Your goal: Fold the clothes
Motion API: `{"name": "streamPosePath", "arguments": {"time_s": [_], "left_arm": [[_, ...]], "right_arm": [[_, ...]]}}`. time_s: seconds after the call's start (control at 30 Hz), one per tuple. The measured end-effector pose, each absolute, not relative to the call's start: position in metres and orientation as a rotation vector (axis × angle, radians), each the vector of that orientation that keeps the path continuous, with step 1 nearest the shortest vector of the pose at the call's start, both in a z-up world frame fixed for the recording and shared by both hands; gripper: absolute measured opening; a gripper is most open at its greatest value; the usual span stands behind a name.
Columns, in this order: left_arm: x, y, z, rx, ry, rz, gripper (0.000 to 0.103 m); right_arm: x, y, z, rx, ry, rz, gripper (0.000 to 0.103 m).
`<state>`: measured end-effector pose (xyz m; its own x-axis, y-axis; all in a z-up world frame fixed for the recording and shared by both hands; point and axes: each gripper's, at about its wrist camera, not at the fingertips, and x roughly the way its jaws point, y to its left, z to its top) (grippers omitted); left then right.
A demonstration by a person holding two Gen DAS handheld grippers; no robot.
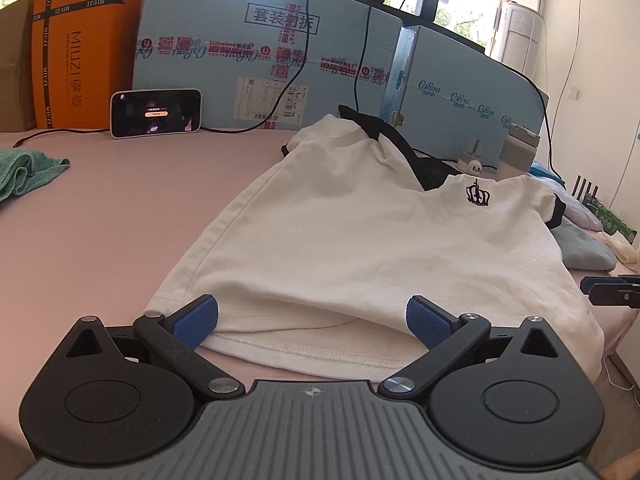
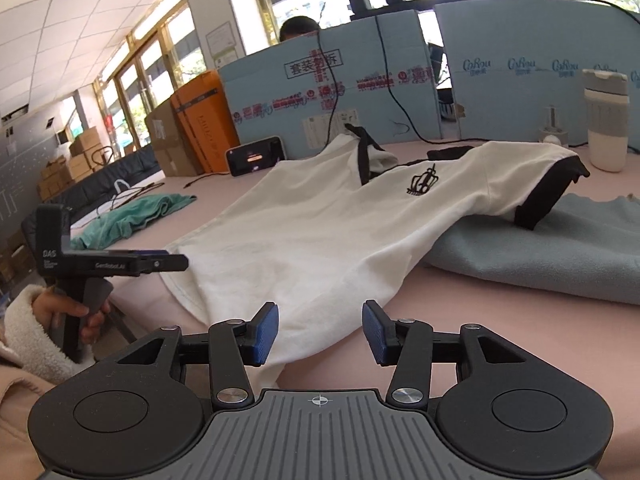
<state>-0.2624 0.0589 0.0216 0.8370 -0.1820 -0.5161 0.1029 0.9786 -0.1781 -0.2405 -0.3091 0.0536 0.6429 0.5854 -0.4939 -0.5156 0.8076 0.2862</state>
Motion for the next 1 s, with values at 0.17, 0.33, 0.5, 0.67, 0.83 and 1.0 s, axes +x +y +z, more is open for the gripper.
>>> {"name": "streamPosePath", "arguments": {"time_s": [0.17,0.33,0.5,0.67,0.83,1.0], "left_arm": [[-0.265,0.058,0.021,-0.137,0.569,-0.149,0.102],[-0.264,0.057,0.021,-0.136,0.573,-0.151,0.103],[-0.263,0.052,0.022,-0.135,0.574,-0.149,0.103],[-0.262,0.052,0.021,-0.132,0.576,-0.156,0.103],[-0.262,0.054,0.021,-0.12,0.581,-0.161,0.103],[-0.26,0.054,0.021,-0.114,0.585,-0.156,0.103]], "right_arm": [[-0.204,-0.318,0.047,0.213,0.625,0.536,0.047],[-0.177,-0.313,0.048,0.197,0.631,0.517,0.032],[-0.17,-0.304,0.054,0.066,0.584,0.465,0.001],[-0.17,-0.31,0.059,-0.008,0.535,0.36,0.001],[-0.165,-0.329,0.059,-0.058,0.459,0.164,0.0],[-0.181,-0.333,0.064,0.007,0.472,0.291,0.009]]}}
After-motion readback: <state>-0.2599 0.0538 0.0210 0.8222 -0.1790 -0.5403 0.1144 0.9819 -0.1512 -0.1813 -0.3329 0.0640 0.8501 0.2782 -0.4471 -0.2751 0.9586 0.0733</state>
